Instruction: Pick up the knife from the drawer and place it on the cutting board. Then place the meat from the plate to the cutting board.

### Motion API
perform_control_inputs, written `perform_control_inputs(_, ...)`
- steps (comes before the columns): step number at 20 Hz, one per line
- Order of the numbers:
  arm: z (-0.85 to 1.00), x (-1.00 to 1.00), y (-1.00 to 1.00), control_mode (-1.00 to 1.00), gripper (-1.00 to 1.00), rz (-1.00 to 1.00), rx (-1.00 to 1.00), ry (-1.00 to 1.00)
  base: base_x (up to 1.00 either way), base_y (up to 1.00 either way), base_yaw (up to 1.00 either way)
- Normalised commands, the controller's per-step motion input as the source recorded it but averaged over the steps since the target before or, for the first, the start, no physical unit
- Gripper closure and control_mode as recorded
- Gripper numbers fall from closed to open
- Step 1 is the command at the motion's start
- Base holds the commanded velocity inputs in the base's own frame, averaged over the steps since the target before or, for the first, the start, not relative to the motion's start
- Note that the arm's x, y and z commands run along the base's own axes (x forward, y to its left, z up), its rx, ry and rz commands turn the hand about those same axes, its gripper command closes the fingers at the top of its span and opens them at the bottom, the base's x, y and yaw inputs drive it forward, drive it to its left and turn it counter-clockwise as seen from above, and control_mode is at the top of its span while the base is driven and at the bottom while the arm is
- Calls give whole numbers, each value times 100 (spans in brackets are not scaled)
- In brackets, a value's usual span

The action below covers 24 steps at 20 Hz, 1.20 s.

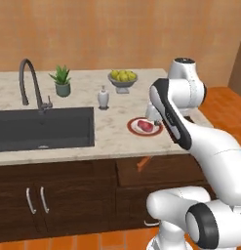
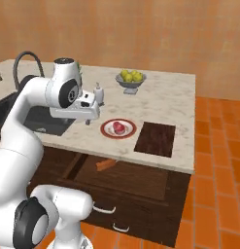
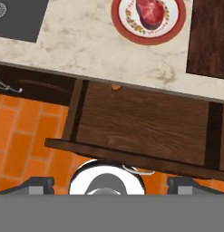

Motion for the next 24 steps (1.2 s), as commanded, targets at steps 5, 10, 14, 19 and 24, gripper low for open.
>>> perform_control_inputs(5, 0, 0, 0, 100, -100, 0, 0, 0, -22, -100, 36)
perform_control_inputs(10, 0, 0, 0, 100, -100, 0, 0, 0, 0, -96, 46)
perform_control_inputs(14, 0, 0, 0, 100, -100, 0, 0, 0, 5, -96, 47)
perform_control_inputs(19, 0, 0, 0, 100, -100, 0, 0, 0, 40, -98, 44)
perform_control_inputs(24, 0, 0, 0, 100, -100, 0, 0, 0, 36, -82, 42)
